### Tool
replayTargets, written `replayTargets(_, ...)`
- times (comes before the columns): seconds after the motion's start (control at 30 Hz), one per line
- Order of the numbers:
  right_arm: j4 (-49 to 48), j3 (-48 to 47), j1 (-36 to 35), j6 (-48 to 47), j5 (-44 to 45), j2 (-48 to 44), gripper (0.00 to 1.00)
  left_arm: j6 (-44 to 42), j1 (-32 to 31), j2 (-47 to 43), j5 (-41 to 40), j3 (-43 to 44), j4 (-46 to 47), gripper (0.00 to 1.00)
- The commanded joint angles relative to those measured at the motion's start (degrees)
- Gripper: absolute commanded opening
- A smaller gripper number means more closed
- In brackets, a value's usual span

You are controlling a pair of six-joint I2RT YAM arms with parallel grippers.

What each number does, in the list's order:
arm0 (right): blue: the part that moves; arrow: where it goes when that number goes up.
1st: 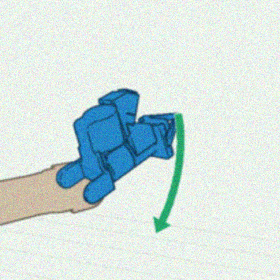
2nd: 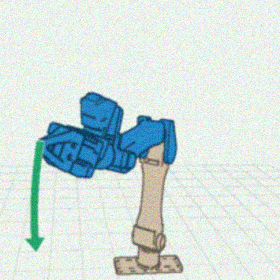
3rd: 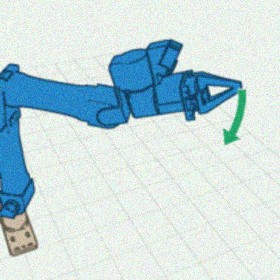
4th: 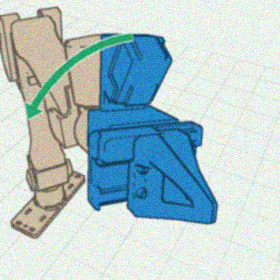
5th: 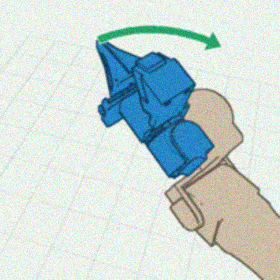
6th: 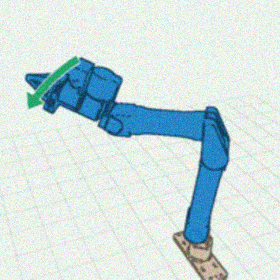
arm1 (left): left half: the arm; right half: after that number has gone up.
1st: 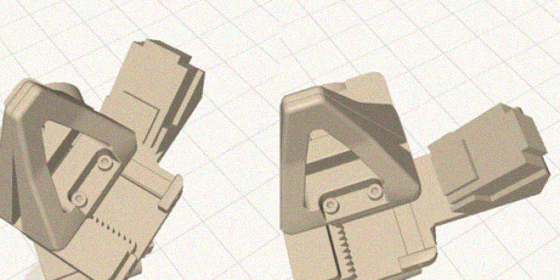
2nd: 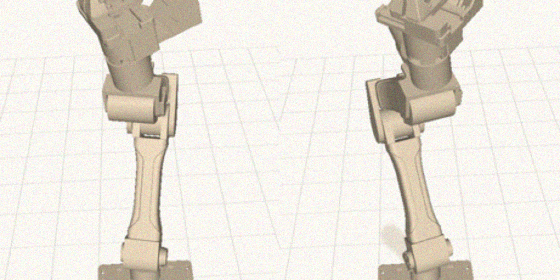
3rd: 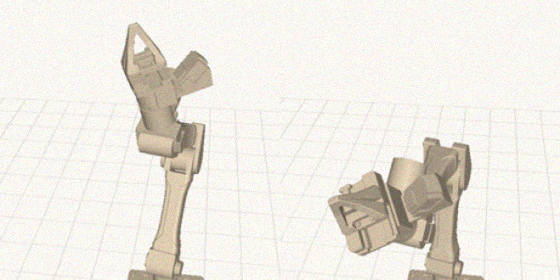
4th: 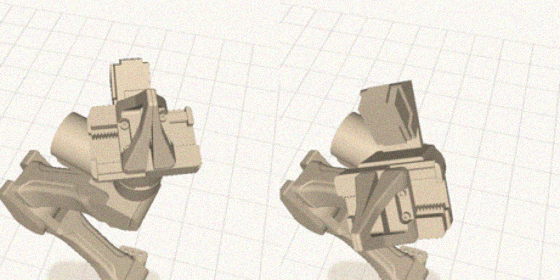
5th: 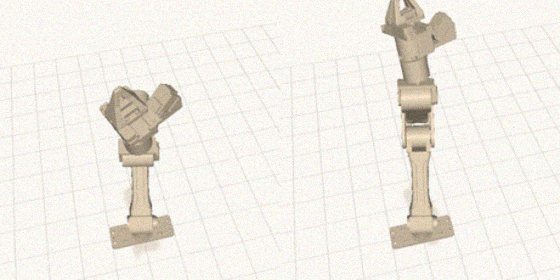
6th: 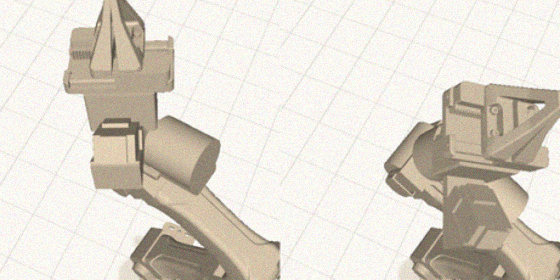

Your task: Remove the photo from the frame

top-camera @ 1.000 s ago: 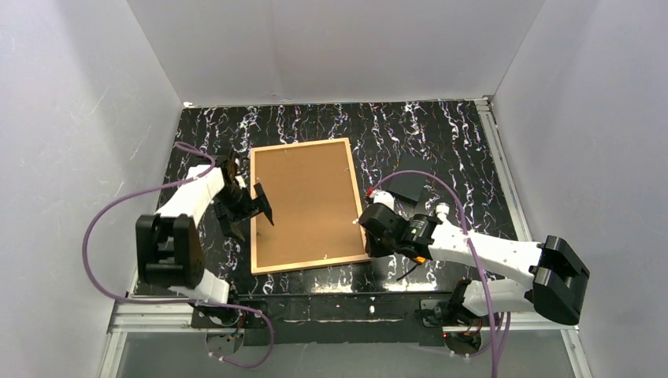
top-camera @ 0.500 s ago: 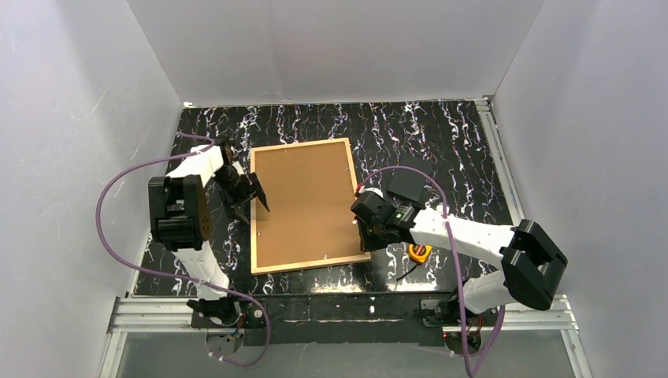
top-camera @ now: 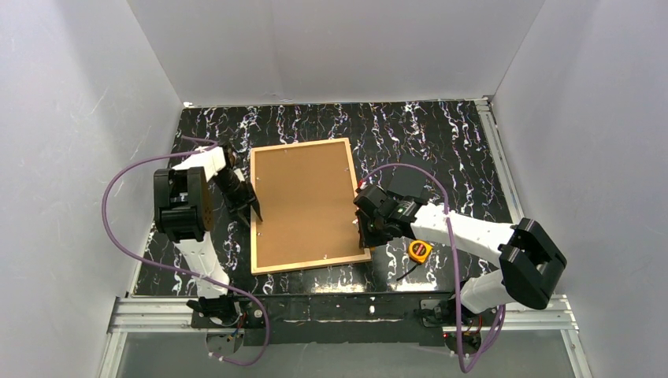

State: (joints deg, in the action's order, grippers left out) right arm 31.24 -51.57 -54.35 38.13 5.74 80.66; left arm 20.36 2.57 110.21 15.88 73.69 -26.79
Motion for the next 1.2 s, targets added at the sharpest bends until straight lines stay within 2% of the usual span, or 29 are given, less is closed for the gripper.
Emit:
replayTargets(0.0,-1.6,-0.3,0.4,-0.7,-2.1,0.1,0.01,-1.8,0.2,1.3,-3.8,-1.4,-7.5,0.41)
replayTargets(0.2,-2.3,-0.3,0.4,-0.5,-2.5,0.8,0.01,-2.9,-0.2,1.5,-5.0,-2.7,-6.1,0.42)
replayTargets(0.77,5.2,-4.3,0.9,2.6,3.8,5.6,0.01,-3.8,-1.3,3.4,-7.0,-0.8,-8.9,0.0)
replayTargets(1.17,5.1,-8.8,1.5,1.3,5.3,11.0,0.01,-4.3,-1.7,3.4,-8.5,-0.5,-9.4,0.0)
